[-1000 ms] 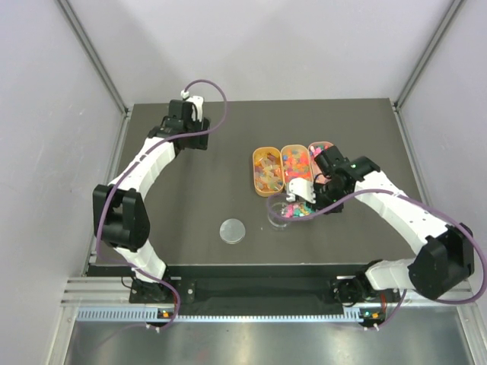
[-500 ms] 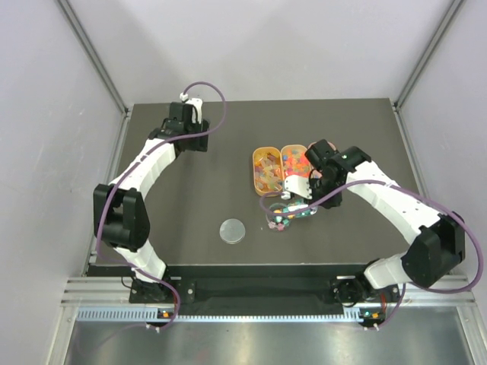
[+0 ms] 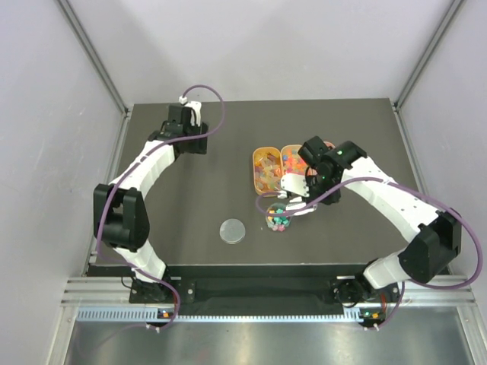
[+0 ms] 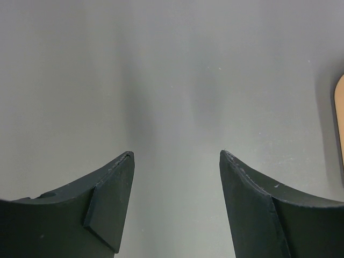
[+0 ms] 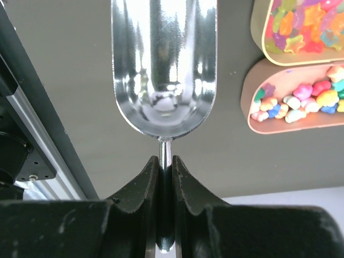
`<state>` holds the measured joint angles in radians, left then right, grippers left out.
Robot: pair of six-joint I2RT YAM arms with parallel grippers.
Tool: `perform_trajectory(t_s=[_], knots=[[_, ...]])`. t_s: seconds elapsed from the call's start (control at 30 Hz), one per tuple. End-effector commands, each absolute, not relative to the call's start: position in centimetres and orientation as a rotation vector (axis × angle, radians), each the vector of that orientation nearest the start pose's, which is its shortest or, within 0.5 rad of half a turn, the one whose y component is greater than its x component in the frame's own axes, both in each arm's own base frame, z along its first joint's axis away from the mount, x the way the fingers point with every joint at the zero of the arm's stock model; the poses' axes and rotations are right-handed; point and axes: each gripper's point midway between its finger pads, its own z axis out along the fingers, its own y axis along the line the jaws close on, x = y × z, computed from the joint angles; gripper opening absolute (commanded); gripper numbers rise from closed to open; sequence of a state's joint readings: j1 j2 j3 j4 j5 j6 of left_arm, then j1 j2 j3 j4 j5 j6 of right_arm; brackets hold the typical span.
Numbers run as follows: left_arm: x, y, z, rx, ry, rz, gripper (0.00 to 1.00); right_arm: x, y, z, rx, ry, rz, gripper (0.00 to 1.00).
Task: Pack the candies
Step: Place the fake candies in the packing bottle, then scoop the fake candies from the storage box.
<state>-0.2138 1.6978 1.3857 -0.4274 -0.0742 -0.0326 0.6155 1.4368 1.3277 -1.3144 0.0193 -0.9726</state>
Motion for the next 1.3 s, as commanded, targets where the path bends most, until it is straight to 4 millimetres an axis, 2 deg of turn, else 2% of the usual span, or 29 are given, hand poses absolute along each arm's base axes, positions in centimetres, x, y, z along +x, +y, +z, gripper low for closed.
perform_trajectory(t_s=[0.0,0.1,0.13,0.27,0.33,0.37,0.43,0.47,0.53,0.57,0.6,0.63,0.67,0.7,0.73,0.77,0.83,0.87,0.9,0.97,1.07,1.17,1.27], knots=[[45.0,-8.9,17.6,0.168,2.239,-0.088,0.69,22.3,11.2,17.8,-2.093,2.149,-0.1,0.0],[44.1,-9.5,17.0,0.166,2.274,-0.134,0.69,22.3,11.3,18.4,-1.915,2.23,-0.043,0.0],[43.6,-10.2,16.7,0.183,2.288,-0.193,0.67,22.5,11.0,18.4,-1.841,2.277,-0.037,0.0],[42.2,-11.7,15.5,0.22,2.32,-0.293,0.56,22.9,12.3,17.5,-1.455,2.498,0.108,0.0],[42.0,-12.3,15.1,0.237,2.322,-0.334,0.51,23.4,12.7,17.2,-1.329,2.558,0.184,0.0],[42.4,-12.7,15.1,0.249,2.312,-0.348,0.52,24.1,12.9,17.5,-1.241,2.573,0.187,0.0],[43.4,-13.8,15.9,0.295,2.261,-0.4,0.59,25.2,12.4,17.4,-1.15,2.622,0.192,0.0],[44.0,-14.4,15.5,0.324,2.254,-0.42,0.61,25.6,12.6,18.2,-1.086,2.637,0.211,0.0],[46.0,-15.5,17.1,0.372,2.182,-0.443,0.58,26.9,11.9,18.2,-0.955,2.692,0.23,0.0],[46.7,-15.8,15.7,0.369,2.218,-0.454,0.56,27.3,12.1,19.0,-0.881,2.701,0.251,0.0],[48.2,-16.2,17.5,0.355,2.188,-0.456,0.52,27.7,12.0,19.1,-0.828,2.715,0.261,0.0],[48.7,-16.5,17.6,0.327,2.209,-0.472,0.41,28.2,11.7,18.9,-0.748,2.752,0.275,0.0],[49.3,-17.0,17.2,0.325,2.249,-0.502,0.28,28.4,11.8,19.5,-0.709,2.754,0.297,0.0],[49.3,-17.2,17.0,0.323,2.272,-0.52,0.08,28.8,11.9,19.7,-0.674,2.762,0.306,0.0],[49.2,-17.6,16.6,0.31,2.292,-0.546,0.0,29.2,11.9,19.5,-0.616,2.792,0.31,0.0],[48.8,-17.8,15.7,0.308,2.32,-0.564,0.0,29.6,12.1,20.0,-0.59,2.79,0.315,0.0],[47.9,-18.3,14.8,0.308,2.344,-0.59,0.0,29.7,12.4,19.9,-0.517,2.823,0.33,0.0],[46.7,-18.7,13.7,0.323,2.37,-0.596,0.0,29.2,12.6,19.7,-0.505,2.844,0.348,0.0],[46.4,-18.9,13.2,0.337,2.369,-0.596,0.0,28.9,12.7,19.5,-0.498,2.853,0.361,0.0],[44.7,-19.9,11.2,0.374,2.408,-0.602,0.0,27.4,12.5,18.3,-0.481,2.912,0.38,0.0],[43.5,-21.8,9.3,0.419,2.445,-0.627,0.0,25.5,13.1,17.5,-0.428,2.982,0.479,0.0],[42.8,-23.8,7.8,0.453,2.475,-0.647,0.0,25.5,13.6,17.7,-0.44,2.977,0.532,0.0],[42.8,-25.5,7.3,0.464,2.481,-0.673,0.0,26.7,13.7,17.8,-0.453,2.969,0.521,0.0]])
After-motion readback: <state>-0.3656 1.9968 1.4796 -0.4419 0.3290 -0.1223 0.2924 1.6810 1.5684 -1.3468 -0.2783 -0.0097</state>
